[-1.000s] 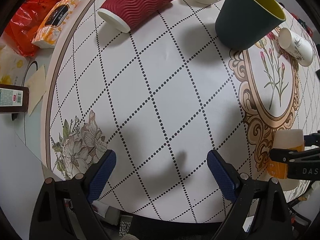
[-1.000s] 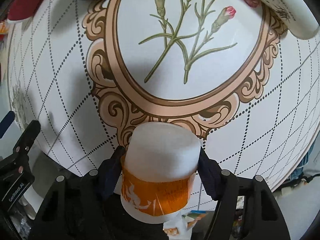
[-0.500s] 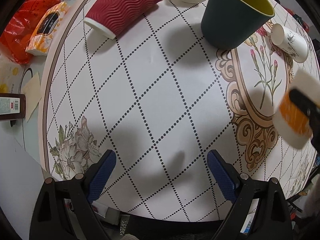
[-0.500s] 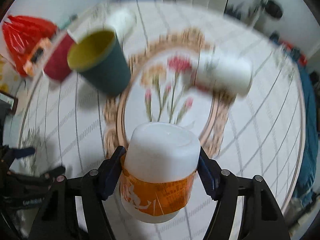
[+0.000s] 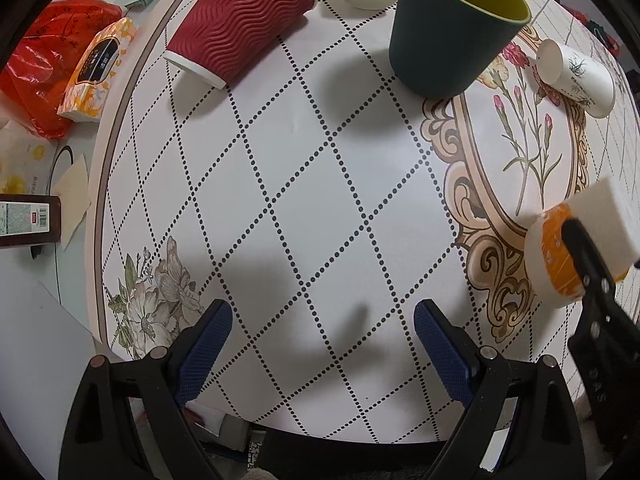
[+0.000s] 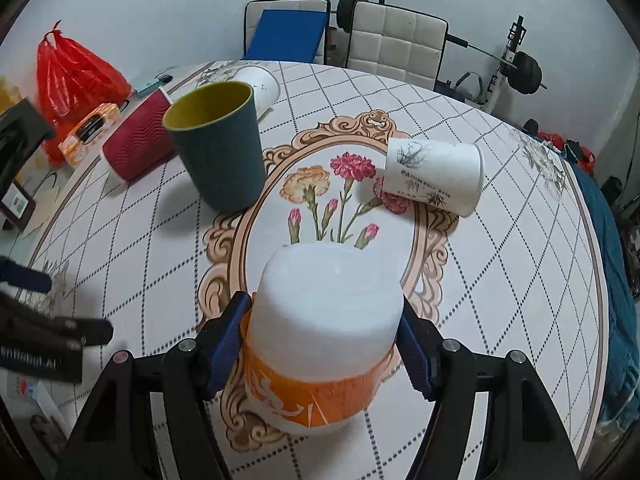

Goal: Flip cup upside down
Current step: 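Lower the inverted cup onto the floral medallion with the right tool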

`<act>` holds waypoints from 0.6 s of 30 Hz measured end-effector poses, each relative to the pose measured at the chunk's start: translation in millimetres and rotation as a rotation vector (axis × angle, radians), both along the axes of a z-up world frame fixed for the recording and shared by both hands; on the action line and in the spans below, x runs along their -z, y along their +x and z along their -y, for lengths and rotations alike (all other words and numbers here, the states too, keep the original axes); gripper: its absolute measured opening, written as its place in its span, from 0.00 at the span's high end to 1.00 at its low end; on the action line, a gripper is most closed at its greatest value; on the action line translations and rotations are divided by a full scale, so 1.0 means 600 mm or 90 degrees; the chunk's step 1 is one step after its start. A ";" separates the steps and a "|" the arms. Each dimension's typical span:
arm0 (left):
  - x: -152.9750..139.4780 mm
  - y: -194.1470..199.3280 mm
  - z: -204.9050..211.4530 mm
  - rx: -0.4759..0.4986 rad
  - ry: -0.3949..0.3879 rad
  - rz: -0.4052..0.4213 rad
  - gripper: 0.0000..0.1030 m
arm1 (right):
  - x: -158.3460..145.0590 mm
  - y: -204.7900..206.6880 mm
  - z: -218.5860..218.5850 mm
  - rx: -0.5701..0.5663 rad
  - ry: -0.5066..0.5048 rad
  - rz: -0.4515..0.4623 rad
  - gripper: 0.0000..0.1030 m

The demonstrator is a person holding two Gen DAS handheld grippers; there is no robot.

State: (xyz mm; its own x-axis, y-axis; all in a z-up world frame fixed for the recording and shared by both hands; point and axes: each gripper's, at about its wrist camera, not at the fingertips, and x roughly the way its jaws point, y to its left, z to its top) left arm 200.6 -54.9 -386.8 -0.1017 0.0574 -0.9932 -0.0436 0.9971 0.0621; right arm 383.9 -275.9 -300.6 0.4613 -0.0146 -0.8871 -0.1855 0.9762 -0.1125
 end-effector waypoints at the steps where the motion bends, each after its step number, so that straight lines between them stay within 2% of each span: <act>1: -0.001 -0.002 0.003 0.001 0.000 0.000 0.10 | 0.001 -0.003 0.001 0.001 0.004 -0.002 0.30; 8: -0.007 -0.018 0.024 0.011 -0.004 0.008 0.10 | 0.003 -0.038 0.010 0.009 0.012 -0.017 0.30; 11: -0.013 -0.025 0.032 0.017 -0.022 0.013 0.10 | 0.002 -0.048 0.009 0.007 0.008 -0.022 0.30; 17: -0.045 -0.044 0.047 0.036 -0.042 0.044 0.10 | 0.001 -0.055 0.012 0.044 0.009 -0.069 0.29; 18: -0.053 -0.051 0.046 0.041 -0.047 0.049 0.10 | -0.001 -0.058 0.015 0.055 0.015 -0.079 0.25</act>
State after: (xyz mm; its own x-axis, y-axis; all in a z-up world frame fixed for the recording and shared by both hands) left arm 169.8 -82.4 -355.3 -0.0233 -0.0122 -0.9997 0.0188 0.9997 -0.0127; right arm 348.8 -284.6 -300.0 0.3464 -0.0274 -0.9377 -0.1120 0.9912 -0.0703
